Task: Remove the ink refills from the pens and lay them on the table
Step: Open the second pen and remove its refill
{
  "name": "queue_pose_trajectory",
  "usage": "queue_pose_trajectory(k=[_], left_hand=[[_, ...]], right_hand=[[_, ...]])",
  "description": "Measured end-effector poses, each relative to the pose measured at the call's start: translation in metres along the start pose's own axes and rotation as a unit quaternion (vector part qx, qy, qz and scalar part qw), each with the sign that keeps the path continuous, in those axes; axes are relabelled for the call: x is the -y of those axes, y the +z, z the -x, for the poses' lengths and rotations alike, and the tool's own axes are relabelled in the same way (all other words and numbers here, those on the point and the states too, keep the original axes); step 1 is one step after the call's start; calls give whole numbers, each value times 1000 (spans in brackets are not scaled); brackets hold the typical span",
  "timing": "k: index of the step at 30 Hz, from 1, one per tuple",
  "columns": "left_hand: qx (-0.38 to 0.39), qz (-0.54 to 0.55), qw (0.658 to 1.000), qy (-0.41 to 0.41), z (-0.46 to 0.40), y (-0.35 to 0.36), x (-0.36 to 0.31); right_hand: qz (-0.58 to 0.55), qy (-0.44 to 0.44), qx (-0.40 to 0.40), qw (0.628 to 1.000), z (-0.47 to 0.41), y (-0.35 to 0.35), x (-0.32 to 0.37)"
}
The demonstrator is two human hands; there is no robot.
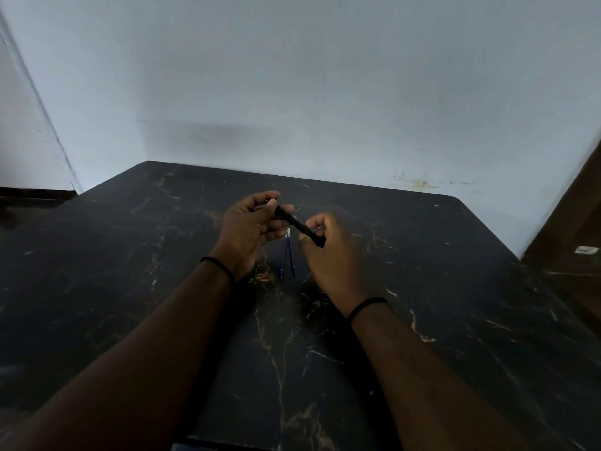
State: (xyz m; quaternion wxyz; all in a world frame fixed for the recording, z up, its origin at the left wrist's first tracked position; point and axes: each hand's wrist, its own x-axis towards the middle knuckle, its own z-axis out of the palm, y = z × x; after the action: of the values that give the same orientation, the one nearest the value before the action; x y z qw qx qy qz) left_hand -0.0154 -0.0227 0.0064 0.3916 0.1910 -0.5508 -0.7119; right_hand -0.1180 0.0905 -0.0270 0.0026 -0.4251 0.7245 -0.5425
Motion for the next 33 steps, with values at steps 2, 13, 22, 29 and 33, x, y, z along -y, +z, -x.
queue_pose_trajectory(k=[2,13,22,29,33], left_hand=[[-7,2,1000,-1,0,-1,0],[-6,12,1000,-1,-1,-4,0],[-12,1,1000,3,-2,-5,0],[-23,-6,1000,13,1,-2,-1],[-32,-18,999,15,3,-1,-2]], right_hand=[[-11,1,-3,1000,0,2,1],[-45,29,39,998,4,-5,11],[-43,33,50,997,6,-7,16],[-39,27,38,998,5,-7,18],[-35,25,37,998,5,-7,18]])
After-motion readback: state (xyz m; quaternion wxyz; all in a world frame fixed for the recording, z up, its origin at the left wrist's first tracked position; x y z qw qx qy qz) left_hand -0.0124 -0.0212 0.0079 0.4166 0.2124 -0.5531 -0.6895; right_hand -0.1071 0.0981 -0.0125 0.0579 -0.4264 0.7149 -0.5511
